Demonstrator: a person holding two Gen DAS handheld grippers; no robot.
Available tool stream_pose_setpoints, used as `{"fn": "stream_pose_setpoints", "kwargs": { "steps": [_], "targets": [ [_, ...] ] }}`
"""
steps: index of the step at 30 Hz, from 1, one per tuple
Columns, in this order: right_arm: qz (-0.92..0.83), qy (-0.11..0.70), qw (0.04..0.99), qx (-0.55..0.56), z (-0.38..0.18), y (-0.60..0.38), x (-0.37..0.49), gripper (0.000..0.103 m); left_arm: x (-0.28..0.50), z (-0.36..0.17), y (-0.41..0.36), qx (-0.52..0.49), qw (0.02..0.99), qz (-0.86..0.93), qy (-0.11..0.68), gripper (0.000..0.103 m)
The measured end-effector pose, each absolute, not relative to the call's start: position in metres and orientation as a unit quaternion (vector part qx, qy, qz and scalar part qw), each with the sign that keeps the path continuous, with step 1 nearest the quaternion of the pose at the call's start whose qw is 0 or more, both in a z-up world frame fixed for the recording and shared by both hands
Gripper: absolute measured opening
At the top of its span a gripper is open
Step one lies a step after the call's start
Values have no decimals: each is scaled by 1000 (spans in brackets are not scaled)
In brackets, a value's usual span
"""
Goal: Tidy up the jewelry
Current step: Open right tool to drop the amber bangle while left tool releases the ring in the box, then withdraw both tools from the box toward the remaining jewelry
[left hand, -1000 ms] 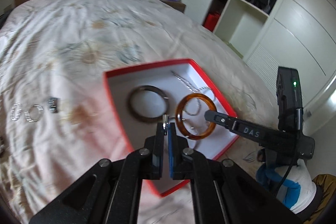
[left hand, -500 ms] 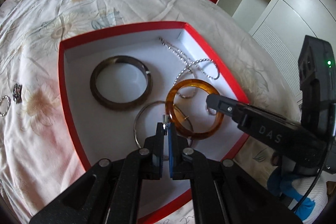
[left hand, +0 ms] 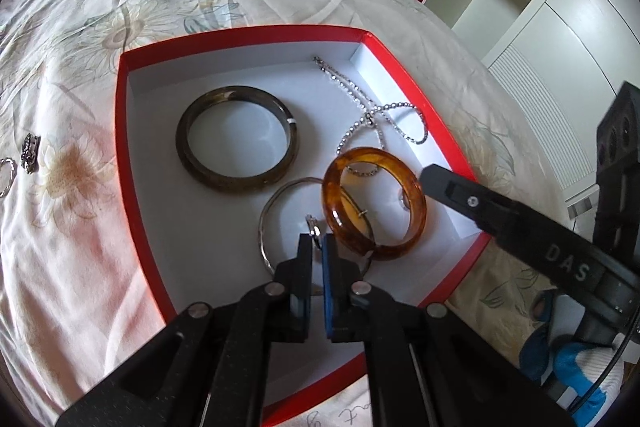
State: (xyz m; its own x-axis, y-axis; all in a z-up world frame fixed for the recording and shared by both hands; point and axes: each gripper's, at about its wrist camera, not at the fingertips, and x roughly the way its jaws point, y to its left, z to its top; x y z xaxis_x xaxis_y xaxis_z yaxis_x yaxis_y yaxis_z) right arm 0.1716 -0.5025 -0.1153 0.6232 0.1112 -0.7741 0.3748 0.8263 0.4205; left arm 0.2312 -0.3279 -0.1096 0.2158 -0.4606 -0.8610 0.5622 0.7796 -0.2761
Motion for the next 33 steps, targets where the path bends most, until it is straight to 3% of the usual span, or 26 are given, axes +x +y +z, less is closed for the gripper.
{"fn": "stream_pose_setpoints", "kwargs": {
  "steps": [13, 33],
  "targets": [
    [-75, 402, 868, 280, -80, -500, 138, 40, 210, -82, -311, 48, 791, -319, 520, 8],
    [-14, 370, 901, 226, -8, -420, 74, 40, 128, -5, -213, 48, 849, -260, 458, 9]
  ]
}}
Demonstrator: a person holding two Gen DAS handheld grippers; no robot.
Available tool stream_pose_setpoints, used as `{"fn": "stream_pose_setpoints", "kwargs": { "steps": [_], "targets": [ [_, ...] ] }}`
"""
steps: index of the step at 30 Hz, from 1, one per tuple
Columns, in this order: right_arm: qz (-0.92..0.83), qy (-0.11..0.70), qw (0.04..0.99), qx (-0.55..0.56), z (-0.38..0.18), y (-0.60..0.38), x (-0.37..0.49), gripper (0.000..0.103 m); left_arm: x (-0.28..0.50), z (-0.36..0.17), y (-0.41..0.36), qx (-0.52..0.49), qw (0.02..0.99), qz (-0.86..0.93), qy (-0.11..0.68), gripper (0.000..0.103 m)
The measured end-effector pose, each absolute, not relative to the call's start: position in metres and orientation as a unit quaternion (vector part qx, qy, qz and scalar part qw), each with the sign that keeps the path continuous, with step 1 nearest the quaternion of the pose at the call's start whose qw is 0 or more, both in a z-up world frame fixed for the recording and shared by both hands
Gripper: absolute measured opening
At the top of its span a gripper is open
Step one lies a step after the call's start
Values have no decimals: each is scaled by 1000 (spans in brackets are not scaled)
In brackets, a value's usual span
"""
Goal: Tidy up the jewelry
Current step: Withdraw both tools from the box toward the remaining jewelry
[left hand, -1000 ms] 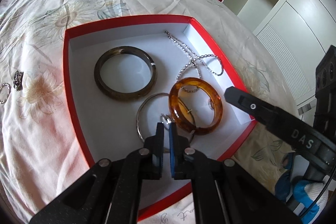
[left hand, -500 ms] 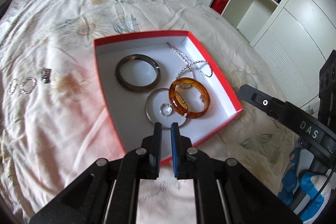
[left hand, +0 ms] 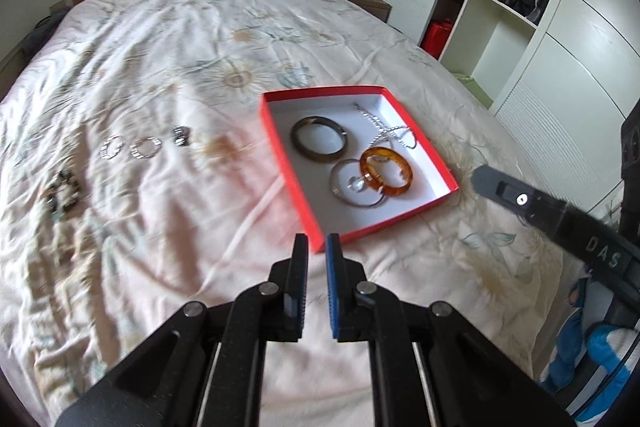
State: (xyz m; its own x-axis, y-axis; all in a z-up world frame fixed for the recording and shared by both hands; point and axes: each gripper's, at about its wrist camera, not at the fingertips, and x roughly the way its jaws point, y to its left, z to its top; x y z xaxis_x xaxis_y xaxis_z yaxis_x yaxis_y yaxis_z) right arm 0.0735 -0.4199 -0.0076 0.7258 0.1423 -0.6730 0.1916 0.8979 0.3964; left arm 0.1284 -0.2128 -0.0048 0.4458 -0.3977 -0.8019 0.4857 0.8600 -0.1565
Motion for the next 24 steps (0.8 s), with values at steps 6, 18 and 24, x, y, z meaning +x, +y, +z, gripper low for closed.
{"fn": "stream_pose_setpoints", "kwargs": {
  "steps": [6, 18, 24],
  "targets": [
    [10, 358, 910, 209, 14, -389, 61, 40, 110, 5, -159, 28, 861, -231, 452, 9],
    [85, 351, 916, 172, 35, -327, 57, 40, 101, 8, -61, -22, 879, -168, 446, 9],
    [118, 359, 913, 156, 31, -306, 67, 40, 109, 1, -26, -48, 887, -130, 440, 9]
  ]
}}
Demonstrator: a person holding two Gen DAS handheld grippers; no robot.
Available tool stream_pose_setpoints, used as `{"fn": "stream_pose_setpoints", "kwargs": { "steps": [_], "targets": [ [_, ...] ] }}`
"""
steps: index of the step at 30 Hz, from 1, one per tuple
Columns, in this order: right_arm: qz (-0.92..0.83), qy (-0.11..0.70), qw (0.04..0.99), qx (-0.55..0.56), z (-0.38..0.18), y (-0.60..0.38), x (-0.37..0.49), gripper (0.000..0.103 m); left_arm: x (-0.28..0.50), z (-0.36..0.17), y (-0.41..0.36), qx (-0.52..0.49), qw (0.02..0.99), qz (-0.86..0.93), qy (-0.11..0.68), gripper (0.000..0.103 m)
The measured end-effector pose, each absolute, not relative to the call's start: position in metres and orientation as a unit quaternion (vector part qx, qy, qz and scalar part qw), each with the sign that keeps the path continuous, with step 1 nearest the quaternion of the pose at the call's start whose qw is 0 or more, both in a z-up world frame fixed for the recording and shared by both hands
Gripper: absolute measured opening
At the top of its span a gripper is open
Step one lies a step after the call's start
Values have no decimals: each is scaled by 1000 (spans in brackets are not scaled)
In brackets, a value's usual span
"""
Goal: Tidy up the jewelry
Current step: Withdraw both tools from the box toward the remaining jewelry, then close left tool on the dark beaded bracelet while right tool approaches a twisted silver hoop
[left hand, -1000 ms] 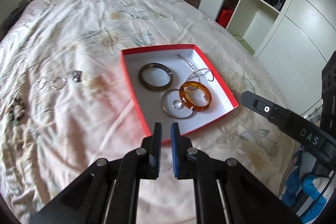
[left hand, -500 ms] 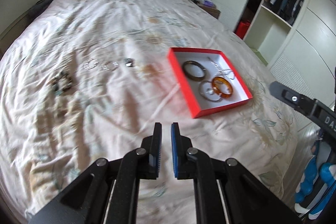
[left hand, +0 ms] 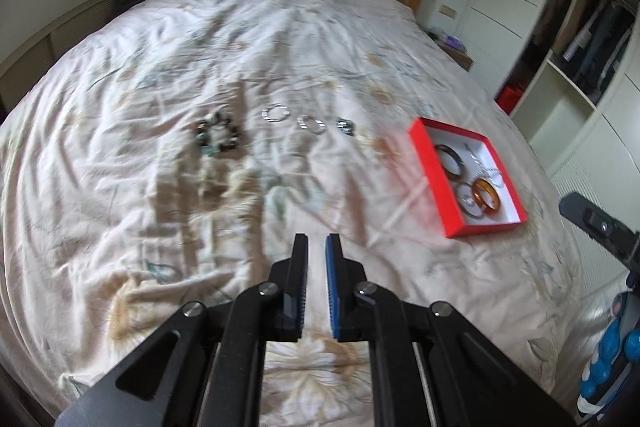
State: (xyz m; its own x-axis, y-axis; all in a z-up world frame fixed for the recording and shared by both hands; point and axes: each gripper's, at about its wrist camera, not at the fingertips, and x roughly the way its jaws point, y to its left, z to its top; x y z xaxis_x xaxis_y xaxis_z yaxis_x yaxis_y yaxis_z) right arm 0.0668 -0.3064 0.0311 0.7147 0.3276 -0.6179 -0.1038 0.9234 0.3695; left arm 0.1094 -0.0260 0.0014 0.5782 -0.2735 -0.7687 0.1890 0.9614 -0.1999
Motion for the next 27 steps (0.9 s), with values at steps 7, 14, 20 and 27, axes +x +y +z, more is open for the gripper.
{"fn": "stream_pose_setpoints", "kwargs": {
  "steps": [7, 14, 20, 27],
  "targets": [
    [143, 382, 901, 144, 14, -290, 90, 40, 129, -14, 5, -80, 886, -102, 445, 9],
    [169, 413, 885, 137, -10, -275, 132, 40, 171, -33, 26, -99, 881, -77, 456, 9],
    [191, 439, 868, 131, -39, -259, 182, 40, 226, -50, 40, -109, 879, -56, 461, 9],
    [211, 459, 853, 133, -70, -242, 240, 40, 292, -76, 49, -101, 877, -35, 469, 9]
  ]
}}
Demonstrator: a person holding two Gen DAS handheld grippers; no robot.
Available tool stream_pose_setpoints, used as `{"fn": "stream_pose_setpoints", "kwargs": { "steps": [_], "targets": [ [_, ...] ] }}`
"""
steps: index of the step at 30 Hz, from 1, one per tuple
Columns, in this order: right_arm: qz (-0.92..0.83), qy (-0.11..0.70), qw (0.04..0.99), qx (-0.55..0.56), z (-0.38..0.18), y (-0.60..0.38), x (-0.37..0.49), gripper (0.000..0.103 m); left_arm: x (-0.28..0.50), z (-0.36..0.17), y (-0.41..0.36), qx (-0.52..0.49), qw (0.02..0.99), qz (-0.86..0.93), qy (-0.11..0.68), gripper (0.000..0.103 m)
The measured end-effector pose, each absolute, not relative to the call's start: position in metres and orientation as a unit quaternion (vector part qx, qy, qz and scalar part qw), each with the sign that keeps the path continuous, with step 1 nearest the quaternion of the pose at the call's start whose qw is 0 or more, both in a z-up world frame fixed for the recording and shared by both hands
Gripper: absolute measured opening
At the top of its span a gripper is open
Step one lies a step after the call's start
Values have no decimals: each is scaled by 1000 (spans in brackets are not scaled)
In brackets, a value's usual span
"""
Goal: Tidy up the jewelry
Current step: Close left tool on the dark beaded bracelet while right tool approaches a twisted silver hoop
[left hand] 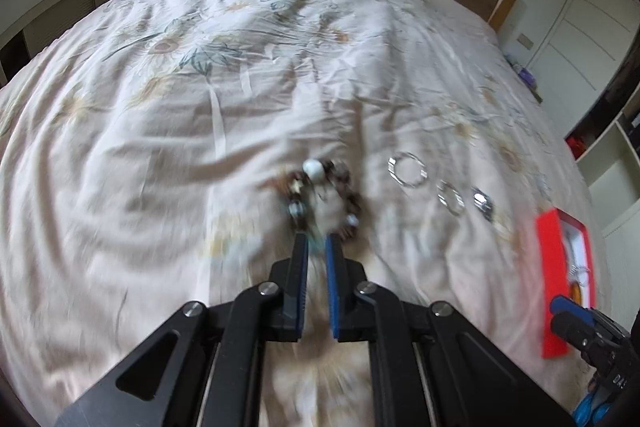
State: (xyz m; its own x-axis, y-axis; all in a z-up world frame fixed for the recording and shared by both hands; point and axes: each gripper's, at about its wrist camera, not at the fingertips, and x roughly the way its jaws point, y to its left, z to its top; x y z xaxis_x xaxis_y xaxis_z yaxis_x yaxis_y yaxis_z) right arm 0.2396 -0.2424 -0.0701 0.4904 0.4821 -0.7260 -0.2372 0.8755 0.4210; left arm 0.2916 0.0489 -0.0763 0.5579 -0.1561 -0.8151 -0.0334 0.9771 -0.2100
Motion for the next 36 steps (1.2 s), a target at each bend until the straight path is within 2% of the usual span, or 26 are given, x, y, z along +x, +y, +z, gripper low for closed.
{"fn": "stream_pose_setpoints", "kwargs": {
  "steps": [14, 23, 36],
  "targets": [
    [229, 467, 842, 143, -109, -219, 324, 39, 352, -123, 52, -85, 869, -44, 485, 9],
    [235, 467, 841, 140, -119, -212, 345, 40, 356, -128, 49, -90, 866, -75, 485, 16],
    [244, 474, 837, 127, -132, -201, 368, 40, 345, -122, 50, -66, 877, -67, 470, 17]
  ]
}}
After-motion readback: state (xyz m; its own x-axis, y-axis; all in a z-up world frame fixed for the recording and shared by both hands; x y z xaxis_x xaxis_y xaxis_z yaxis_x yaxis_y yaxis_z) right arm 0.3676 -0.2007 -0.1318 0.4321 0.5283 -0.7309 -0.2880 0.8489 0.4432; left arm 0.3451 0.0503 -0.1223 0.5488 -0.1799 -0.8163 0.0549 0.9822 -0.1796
